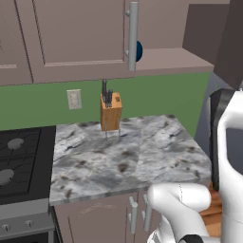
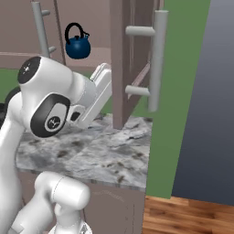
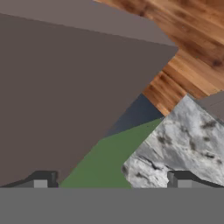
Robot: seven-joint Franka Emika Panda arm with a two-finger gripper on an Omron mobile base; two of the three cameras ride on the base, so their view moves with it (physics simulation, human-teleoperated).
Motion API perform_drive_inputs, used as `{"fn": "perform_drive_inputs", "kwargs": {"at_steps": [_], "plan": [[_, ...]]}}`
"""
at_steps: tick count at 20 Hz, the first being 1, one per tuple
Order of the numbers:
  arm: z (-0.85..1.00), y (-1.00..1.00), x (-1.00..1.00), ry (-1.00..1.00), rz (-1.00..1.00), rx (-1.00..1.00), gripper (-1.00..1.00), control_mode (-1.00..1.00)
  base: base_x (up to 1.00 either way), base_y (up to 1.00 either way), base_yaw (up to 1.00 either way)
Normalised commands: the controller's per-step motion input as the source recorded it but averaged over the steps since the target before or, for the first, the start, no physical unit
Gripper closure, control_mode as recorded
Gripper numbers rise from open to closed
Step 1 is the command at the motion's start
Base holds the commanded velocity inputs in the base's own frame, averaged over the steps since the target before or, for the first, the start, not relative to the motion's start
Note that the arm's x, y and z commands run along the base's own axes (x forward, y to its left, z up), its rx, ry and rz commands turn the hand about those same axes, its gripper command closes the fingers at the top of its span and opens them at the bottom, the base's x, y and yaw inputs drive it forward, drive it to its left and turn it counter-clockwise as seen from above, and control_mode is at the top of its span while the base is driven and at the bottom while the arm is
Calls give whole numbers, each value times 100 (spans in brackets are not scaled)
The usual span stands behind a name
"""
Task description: Open the cabinet, pick the kettle from the cabinet, and place it in the sink.
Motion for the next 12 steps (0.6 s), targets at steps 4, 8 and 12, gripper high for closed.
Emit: {"fn": "perform_drive_inputs", "kwargs": {"at_steps": [4,8,12], "plan": [[5,-66,-27,0,0,0,-100,-100,0,0,0],[4,-59,-19,0,0,0,-100,-100,0,0,0],[0,-21,-10,4,11,0,-100,-100,0,0,0]]}}
